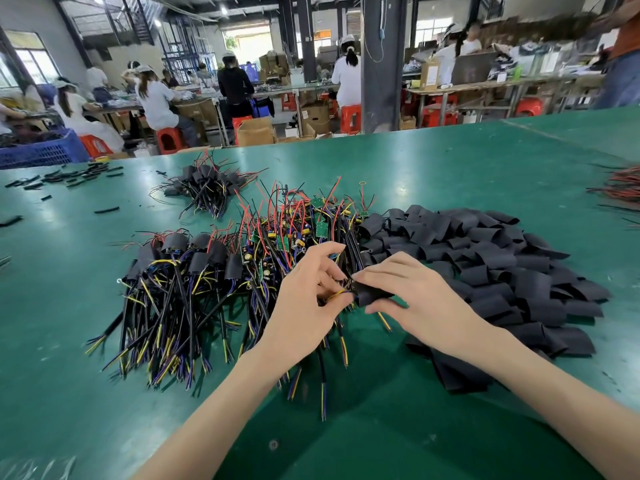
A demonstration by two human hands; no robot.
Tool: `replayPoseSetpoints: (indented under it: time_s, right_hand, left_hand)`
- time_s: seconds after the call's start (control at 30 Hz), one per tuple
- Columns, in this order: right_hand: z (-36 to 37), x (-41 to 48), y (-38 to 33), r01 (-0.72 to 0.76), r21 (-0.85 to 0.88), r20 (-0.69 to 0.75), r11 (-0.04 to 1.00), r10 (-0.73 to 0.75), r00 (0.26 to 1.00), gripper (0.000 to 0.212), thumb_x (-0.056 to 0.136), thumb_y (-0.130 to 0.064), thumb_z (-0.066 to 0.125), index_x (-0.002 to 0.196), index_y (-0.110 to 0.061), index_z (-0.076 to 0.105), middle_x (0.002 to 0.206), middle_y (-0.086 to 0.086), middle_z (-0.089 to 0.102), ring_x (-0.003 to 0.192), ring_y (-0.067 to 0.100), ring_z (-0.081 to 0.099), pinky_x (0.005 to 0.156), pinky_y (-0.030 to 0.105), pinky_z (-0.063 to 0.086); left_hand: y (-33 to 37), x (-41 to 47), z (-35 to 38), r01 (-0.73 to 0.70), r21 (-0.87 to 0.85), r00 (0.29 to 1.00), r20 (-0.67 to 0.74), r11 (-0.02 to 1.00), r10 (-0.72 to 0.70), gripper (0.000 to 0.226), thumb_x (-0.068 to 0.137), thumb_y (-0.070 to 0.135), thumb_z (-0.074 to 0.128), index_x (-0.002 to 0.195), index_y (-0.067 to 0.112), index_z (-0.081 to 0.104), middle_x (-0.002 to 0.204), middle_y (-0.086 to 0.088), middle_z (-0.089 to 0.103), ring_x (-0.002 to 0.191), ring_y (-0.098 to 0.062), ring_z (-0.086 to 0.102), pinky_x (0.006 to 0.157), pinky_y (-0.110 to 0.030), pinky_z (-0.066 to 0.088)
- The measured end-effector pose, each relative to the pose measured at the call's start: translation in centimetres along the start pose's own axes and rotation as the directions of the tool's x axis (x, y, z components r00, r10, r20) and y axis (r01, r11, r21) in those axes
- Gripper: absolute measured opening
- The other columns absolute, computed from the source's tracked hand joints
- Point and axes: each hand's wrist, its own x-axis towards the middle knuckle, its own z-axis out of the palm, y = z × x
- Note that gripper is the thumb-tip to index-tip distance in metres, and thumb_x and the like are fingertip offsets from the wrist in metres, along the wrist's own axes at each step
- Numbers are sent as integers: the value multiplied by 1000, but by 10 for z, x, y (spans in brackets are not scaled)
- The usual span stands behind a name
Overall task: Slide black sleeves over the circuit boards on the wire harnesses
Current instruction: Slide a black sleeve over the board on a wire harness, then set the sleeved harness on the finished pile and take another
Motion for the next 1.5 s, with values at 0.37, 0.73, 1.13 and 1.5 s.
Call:
replayPoseSetpoints:
  time_s: [0.37,0.73,1.13,1.5]
  right_hand:
    - [3,0,3,-100,43,-80,994,103,991,60,79,-26,73,132,-8,51,131,4,54,120,17,43,105,29,30]
    - [11,-4,65,-409,-320,84,855,456,886,48,98,-24,43,144,-18,33,150,1,31,135,22,27,106,37,28]
    - [21,1,73,-388,-233,310,891,447,839,50,97,-30,48,142,-13,37,121,8,41,111,26,33,100,38,32]
    - [9,2,59,-399,-175,52,900,413,909,25,100,-20,39,120,-15,53,112,4,52,104,26,49,86,38,33]
  left_hand:
    - [-3,6,-10,-42,117,995,-85,992,52,48,78,-6,67,105,32,56,88,15,68,74,-1,62,74,-14,50]
    - [-67,22,-109,435,551,780,-626,712,7,33,80,-10,46,105,3,62,107,-25,51,94,-38,48,85,-36,36]
    - [-34,42,-50,291,685,870,-480,668,113,21,82,10,56,102,12,64,105,-10,58,102,-27,46,85,-38,32]
    - [-29,90,23,354,741,931,-219,570,-293,34,85,30,60,65,11,40,67,0,48,78,-28,61,59,-28,39]
